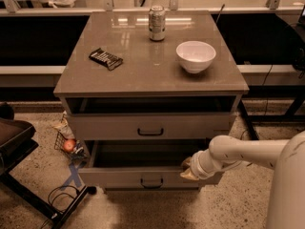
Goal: Open middle drawer
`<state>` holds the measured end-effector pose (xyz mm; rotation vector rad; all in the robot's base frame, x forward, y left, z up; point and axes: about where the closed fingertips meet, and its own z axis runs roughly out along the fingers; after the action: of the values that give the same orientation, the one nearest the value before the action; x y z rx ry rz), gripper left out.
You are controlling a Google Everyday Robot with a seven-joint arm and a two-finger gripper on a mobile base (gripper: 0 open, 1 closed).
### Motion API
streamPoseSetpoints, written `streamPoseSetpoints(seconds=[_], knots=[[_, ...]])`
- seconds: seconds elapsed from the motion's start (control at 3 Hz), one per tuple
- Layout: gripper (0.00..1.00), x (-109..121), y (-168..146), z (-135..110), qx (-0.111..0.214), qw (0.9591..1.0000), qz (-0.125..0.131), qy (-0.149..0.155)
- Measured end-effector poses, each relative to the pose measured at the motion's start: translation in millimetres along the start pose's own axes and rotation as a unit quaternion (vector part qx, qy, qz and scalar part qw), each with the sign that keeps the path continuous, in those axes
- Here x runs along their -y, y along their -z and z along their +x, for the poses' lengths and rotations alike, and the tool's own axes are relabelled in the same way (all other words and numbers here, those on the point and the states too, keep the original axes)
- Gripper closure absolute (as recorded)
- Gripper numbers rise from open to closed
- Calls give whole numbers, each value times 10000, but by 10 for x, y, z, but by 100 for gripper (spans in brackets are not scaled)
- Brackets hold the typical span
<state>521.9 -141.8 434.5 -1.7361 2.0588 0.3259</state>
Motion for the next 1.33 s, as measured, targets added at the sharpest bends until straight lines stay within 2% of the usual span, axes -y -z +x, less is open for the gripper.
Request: streamPoseSetpoints(seconds=[0.33,1.0,1.33], knots=[[100,-306,6,86,-85,9993,-236,-290],[100,-310,74,55,-92,9992,-253,-312],[100,-783,56,143,-155,9953,-786,-543]])
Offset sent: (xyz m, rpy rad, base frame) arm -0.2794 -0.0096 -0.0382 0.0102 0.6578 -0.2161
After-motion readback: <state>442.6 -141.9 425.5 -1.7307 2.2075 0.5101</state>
